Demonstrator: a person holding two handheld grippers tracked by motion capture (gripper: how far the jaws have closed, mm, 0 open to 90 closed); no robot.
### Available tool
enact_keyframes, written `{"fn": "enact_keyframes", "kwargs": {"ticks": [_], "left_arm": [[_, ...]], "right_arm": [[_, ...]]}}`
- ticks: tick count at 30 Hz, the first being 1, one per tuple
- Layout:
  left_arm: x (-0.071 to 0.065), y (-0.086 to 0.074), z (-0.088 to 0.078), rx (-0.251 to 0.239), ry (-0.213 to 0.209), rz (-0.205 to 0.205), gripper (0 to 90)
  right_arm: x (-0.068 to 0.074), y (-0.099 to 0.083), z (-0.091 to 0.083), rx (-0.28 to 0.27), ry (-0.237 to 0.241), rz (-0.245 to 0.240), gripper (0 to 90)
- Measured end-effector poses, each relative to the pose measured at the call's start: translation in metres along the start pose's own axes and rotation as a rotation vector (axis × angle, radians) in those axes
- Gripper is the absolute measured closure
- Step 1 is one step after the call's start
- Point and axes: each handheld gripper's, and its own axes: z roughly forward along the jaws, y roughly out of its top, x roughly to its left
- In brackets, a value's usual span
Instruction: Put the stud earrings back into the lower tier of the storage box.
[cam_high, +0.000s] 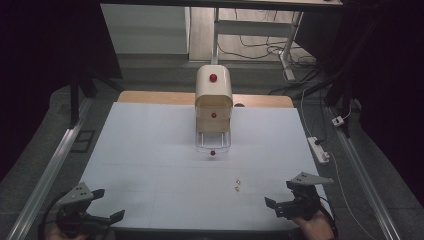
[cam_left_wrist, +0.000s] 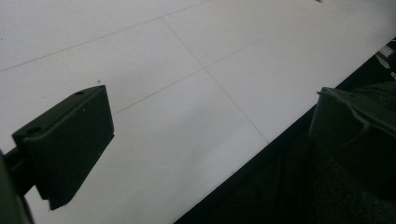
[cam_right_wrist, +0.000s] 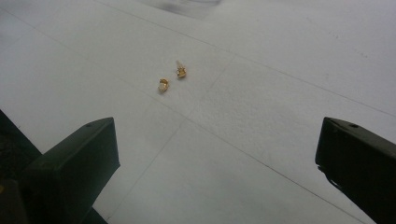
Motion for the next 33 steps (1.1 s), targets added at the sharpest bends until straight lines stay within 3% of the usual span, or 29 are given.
{"fn": "enact_keyframes", "kwargs": {"ticks": [8, 19, 27, 33], "left_arm": [[-0.0012, -0.0002, 0.0016, 0.014, 0.006, 0.004, 0.0], [0.0014, 0.0001, 0.0022, 0.019, -0.008, -0.015, 0.0], [0.0020, 0.0000, 0.0020, 0.017, -0.014, -0.019, 0.0], [0.0024, 0.0001, 0.0022, 0.022, -0.018, -0.021, 0.0]], "right_arm": [[0.0027, 0.0015, 0.0035, 0.029, 0.021, -0.032, 0.0], [0.0029, 0.0025, 0.0069, 0.061, 0.030, -0.040, 0.0], [0.0024, 0.0026, 0.0054, 0.053, 0.000, -0.025, 0.0], [0.0064, 0.0034, 0.0056, 0.049, -0.001, -0.054, 0.0]]}}
